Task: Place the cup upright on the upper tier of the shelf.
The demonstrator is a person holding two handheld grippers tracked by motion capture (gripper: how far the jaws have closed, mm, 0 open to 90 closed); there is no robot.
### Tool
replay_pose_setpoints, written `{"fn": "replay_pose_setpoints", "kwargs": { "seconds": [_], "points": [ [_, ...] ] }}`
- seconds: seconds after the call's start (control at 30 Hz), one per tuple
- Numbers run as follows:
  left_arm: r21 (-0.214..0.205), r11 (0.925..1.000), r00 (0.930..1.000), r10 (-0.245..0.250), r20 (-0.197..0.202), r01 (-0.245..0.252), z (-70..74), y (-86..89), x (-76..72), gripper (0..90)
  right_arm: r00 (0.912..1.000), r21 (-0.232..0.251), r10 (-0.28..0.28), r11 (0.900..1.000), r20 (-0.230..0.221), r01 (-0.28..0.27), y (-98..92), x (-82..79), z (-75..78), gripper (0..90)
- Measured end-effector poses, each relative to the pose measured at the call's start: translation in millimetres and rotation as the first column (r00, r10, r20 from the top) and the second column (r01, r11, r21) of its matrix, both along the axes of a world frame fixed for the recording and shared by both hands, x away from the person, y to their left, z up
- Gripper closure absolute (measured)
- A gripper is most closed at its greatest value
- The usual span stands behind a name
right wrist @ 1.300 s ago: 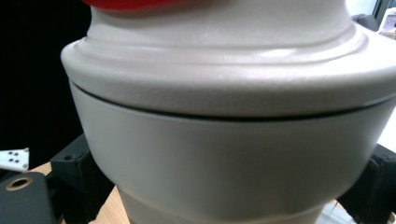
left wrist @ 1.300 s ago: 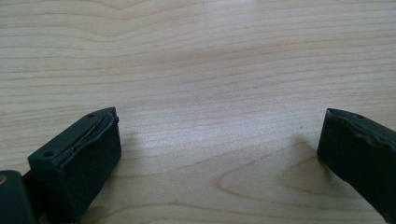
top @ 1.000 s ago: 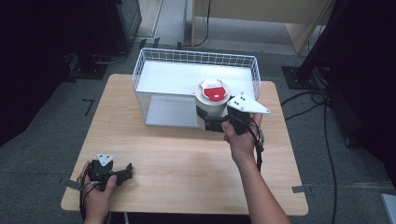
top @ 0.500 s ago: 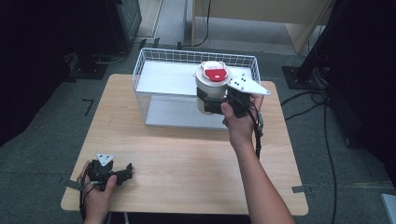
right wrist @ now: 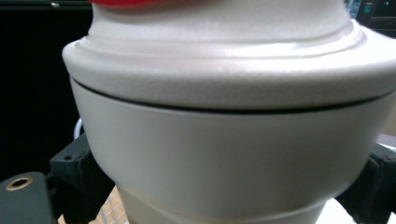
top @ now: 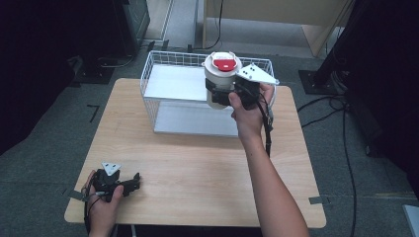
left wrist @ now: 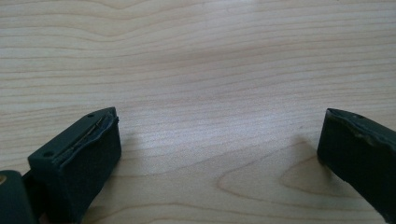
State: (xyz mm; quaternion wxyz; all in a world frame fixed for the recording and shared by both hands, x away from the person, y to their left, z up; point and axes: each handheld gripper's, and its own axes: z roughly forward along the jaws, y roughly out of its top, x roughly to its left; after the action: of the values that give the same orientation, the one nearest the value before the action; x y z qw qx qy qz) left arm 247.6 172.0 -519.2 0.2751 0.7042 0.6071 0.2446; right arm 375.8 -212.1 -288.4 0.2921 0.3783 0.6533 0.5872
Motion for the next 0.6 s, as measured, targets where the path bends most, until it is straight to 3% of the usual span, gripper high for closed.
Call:
{"fn": "replay_pose_setpoints", "kwargs": {
  "seconds": [0.6],
  "points": [
    [-0.002, 1.0, 1.0, 0.002, 0.003, -0.002, -0.2, -0.2, 0.1, 0.0, 0.9947, -0.027, -0.093, 0.9954, -0.045, 0.091, 7.1, 50.8, -0.5, 8.0]
  ]
}}
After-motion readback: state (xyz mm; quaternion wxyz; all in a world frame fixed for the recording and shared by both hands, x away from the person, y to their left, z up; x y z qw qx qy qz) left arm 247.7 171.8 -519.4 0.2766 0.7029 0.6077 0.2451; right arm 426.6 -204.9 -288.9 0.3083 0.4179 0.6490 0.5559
